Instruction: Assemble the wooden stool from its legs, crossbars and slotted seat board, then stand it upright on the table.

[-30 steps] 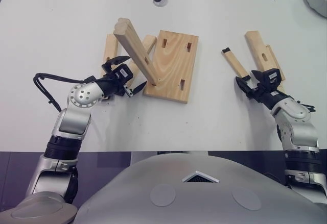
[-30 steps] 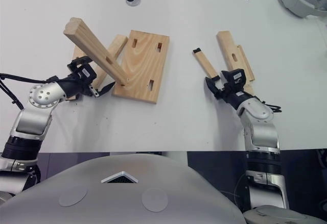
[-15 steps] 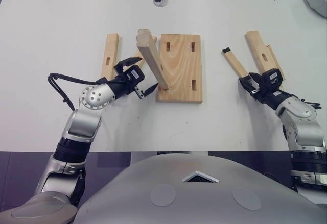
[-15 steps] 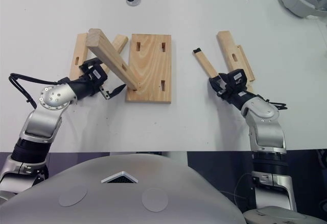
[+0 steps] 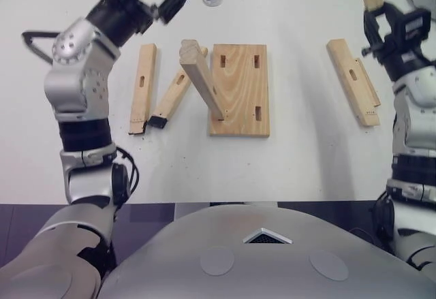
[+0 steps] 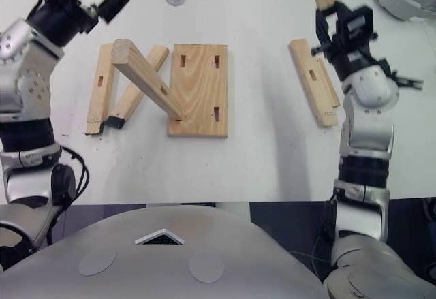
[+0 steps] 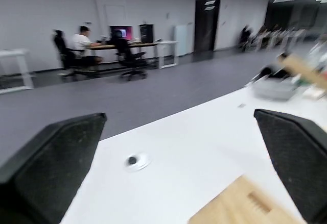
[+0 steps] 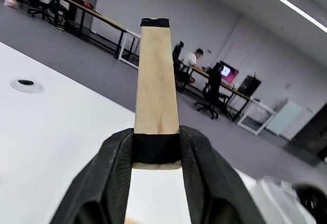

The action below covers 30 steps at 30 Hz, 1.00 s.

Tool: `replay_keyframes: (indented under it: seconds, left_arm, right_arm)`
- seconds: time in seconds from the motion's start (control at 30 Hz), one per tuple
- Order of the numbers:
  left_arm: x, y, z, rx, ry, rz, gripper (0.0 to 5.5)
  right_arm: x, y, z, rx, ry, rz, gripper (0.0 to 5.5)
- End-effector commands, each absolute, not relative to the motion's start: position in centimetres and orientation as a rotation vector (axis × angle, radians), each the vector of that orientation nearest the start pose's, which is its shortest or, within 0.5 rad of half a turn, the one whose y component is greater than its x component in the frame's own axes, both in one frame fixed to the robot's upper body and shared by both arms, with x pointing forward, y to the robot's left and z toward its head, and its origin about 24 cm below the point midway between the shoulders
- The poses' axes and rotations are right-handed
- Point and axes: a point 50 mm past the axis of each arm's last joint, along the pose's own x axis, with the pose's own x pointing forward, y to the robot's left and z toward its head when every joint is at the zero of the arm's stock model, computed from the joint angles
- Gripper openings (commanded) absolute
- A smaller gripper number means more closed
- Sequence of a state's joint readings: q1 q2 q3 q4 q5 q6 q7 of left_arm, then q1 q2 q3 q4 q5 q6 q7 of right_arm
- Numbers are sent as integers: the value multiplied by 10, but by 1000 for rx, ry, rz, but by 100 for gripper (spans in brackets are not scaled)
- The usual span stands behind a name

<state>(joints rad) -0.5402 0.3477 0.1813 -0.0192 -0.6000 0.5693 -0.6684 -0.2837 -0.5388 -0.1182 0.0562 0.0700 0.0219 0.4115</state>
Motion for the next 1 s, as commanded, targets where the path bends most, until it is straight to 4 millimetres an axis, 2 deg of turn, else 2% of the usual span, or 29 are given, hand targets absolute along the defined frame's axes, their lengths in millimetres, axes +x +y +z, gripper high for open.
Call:
replay_keyframes:
  seconds: [0.03,0.1,0.2,0.33,0.6,0.8,1.0]
  left_arm:
    - [331,136,206,-530,-89,-1048,535]
    - [336,119,212,-619,-83,-1100,535]
    - [340,114,215,-696,-83,-1099,535]
    - [343,120,216,-779,-83,-1060,535]
    - [336,116,232,-881,-122,-1126,535]
    - [338,118,227,-884,-100,-1100,432]
    - [339,117,226,-898,-97,-1082,333]
  right_arm:
    - [335,-181,183,-510,-345,476,132]
    - [343,-151,200,-476,-427,554,132]
    - [338,-130,211,-441,-503,601,132]
    - [325,-123,212,-448,-533,622,132]
    - [314,-114,188,-488,-447,699,132]
    - [307,-110,182,-482,-435,733,132]
    - [303,-106,185,-487,-452,752,132]
